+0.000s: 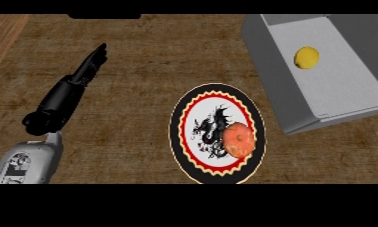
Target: Pick the lemon from the plate and place it in the cardboard box
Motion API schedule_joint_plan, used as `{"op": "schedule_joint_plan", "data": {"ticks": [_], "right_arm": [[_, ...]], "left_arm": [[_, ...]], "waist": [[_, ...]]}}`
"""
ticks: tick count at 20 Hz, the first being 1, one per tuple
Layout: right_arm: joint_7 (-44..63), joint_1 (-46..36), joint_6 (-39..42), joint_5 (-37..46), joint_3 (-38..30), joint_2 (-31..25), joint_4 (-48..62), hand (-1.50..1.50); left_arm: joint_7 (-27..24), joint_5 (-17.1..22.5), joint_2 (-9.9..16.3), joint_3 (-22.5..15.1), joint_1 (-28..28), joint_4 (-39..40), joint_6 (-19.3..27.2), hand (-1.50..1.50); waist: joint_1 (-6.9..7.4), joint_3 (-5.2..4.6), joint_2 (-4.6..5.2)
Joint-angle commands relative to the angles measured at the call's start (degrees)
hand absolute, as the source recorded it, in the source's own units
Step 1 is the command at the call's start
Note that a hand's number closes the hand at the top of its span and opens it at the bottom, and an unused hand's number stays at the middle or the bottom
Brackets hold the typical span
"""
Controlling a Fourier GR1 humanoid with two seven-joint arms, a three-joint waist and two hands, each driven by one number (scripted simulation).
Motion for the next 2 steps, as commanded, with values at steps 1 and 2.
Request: {"op": "schedule_joint_plan", "data": {"ticks": [1,2], "right_arm": [[-6.01,5.58,-1.24,-5.76,-5.4,-2.0,-1.62,-1.5],[-7.71,6.38,-0.64,-6.71,-5.64,-1.82,-2.47,-1.5]], "left_arm": [[2.35,-0.17,-0.01,-0.52,0.06,-2.66,-0.42,0.0],[-0.93,-1.59,-1.31,-0.46,1.04,0.94,1.27,0.0]], "waist": [[0.09,-0.05,-0.14],[-0.18,-0.1,-0.1]]}}
